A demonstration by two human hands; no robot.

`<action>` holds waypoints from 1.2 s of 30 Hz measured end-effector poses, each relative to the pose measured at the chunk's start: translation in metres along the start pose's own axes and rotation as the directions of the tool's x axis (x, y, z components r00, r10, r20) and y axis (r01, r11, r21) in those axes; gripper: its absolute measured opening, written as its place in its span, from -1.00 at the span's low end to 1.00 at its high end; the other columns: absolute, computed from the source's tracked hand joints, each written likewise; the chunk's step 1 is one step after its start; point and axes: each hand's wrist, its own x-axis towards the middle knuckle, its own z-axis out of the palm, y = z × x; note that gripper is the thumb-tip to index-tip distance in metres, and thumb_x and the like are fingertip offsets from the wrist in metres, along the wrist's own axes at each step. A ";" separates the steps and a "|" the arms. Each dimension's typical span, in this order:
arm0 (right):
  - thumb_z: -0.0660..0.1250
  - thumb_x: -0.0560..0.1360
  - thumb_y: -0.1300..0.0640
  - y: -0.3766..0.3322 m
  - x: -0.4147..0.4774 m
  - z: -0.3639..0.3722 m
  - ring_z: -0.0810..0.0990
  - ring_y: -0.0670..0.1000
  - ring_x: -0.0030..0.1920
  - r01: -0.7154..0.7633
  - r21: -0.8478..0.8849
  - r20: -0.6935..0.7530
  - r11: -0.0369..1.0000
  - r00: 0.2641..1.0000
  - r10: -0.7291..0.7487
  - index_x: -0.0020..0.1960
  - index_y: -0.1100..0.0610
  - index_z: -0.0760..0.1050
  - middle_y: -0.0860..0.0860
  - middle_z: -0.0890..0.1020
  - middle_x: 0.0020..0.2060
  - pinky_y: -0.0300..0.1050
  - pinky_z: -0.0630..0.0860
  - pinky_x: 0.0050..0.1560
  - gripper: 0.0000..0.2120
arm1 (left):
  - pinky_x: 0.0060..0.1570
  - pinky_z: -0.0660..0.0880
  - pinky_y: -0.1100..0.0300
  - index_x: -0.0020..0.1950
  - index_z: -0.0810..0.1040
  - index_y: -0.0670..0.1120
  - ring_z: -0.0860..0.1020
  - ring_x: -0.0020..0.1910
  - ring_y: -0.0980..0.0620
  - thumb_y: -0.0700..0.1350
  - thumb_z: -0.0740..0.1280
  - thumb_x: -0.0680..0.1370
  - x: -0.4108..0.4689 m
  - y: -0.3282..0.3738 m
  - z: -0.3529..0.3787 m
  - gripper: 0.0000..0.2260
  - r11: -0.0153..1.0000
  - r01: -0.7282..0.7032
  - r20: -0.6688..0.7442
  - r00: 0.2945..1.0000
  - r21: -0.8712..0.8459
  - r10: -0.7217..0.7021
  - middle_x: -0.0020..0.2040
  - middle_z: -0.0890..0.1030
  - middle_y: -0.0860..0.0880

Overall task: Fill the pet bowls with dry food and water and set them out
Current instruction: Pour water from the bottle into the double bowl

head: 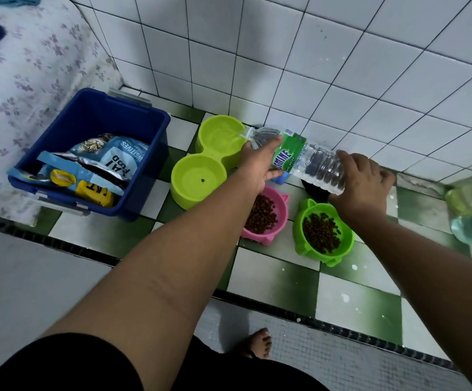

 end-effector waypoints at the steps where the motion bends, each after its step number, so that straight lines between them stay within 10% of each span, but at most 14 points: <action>1: 0.58 0.22 0.09 0.000 0.000 0.000 0.39 0.13 0.32 0.000 -0.002 -0.001 1.000 1.000 0.000 0.47 -0.08 0.24 0.02 0.44 0.30 0.22 0.21 0.32 -0.09 | -0.18 0.71 -0.05 0.52 0.33 -0.04 0.70 -0.02 -0.19 0.01 0.57 0.48 0.000 0.000 0.000 -0.31 1.000 0.002 0.000 1.000 0.002 -0.002 0.24 0.62 -0.21; 26: 0.57 0.26 0.13 -0.007 -0.007 0.001 0.34 0.19 0.33 -0.060 0.193 0.006 0.979 0.998 0.060 0.49 -0.08 0.23 0.05 0.40 0.35 0.20 0.47 0.17 -0.11 | -0.11 0.70 -0.03 0.49 0.21 0.07 0.64 0.09 -0.21 -0.10 0.56 0.49 -0.033 0.015 0.004 -0.29 0.993 -0.061 0.008 0.998 -0.098 0.063 0.33 0.49 -0.21; 36: 0.60 0.24 0.14 -0.009 -0.034 0.000 0.33 0.21 0.32 -0.082 0.263 -0.004 0.961 0.996 0.086 0.52 -0.03 0.20 0.12 0.36 0.34 0.25 0.50 0.15 -0.04 | -0.20 0.62 0.11 0.42 0.27 0.07 0.56 -0.02 0.09 -0.12 0.56 0.48 -0.075 0.006 -0.001 -0.36 0.975 -0.210 -0.002 0.978 -0.068 0.210 0.31 0.46 -0.05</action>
